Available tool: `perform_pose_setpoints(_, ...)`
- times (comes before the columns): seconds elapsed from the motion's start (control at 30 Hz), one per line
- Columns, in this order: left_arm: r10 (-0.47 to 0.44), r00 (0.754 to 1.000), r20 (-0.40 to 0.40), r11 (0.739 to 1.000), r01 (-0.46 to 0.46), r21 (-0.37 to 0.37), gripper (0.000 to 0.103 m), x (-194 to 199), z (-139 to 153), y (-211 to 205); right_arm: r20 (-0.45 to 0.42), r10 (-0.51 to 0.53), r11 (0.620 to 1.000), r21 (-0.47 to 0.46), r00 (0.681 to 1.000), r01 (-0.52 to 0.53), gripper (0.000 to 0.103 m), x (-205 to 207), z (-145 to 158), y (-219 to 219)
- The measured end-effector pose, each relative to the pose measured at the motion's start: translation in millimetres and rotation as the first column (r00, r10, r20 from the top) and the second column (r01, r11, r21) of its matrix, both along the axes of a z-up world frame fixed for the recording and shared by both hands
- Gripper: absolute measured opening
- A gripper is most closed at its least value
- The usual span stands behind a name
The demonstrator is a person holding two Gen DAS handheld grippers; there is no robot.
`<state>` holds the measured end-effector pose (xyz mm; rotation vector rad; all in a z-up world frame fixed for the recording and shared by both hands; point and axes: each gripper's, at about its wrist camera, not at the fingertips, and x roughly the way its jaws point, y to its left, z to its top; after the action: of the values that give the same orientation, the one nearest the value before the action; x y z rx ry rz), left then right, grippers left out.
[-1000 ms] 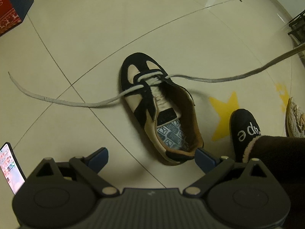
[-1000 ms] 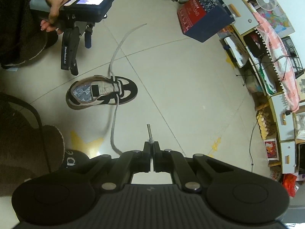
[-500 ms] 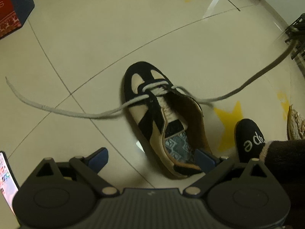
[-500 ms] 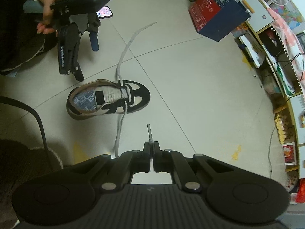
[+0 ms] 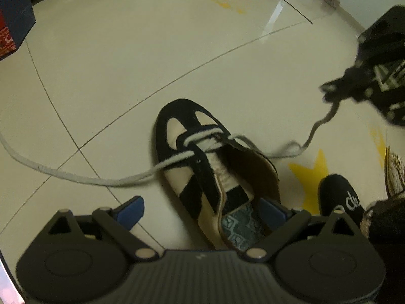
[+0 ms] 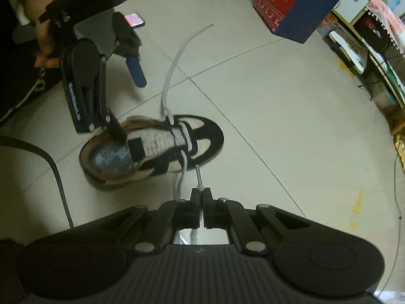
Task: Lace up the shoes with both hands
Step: 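Grasp the crossed laces at the tongue with the right gripper while the left holds them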
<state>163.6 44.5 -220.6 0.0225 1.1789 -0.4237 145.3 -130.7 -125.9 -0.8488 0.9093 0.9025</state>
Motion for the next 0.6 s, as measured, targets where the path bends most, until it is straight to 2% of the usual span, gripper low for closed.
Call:
perform_pose_setpoints(0.13,0.078,0.997,0.019,0.996,-0.077,-0.042,0.087,4,-1,6,-0.059,-0.063,0.993,0.098,0.996,0.069,0.003,12,-22,12)
perform_pose_setpoints(0.27,0.107,0.994,0.029,0.992,-0.104,-0.076,0.081,6,-4,11,-0.105,-0.086,0.982,0.159,0.991,0.102,0.003,14,-46,23)
perform_pose_setpoints(0.37,0.116,0.993,0.028,0.989,-0.113,-0.091,0.069,7,-7,10,-0.143,-0.133,0.968,0.196,0.981,0.159,0.003,18,-60,26)
perform_pose_setpoints(0.43,0.129,0.991,0.030,0.987,-0.126,-0.102,0.055,6,-10,10,-0.182,-0.185,0.948,0.226,0.966,0.224,0.003,23,-67,25)
perform_pose_setpoints(0.53,0.159,0.987,0.036,0.981,-0.154,-0.115,0.046,2,-12,10,-0.231,-0.244,0.917,0.261,0.942,0.301,0.003,28,-76,23)
perform_pose_setpoints(0.6,0.191,0.981,0.029,0.971,-0.185,-0.150,0.039,0,-14,14,-0.243,-0.260,0.904,0.278,0.935,0.324,0.003,26,-79,23)
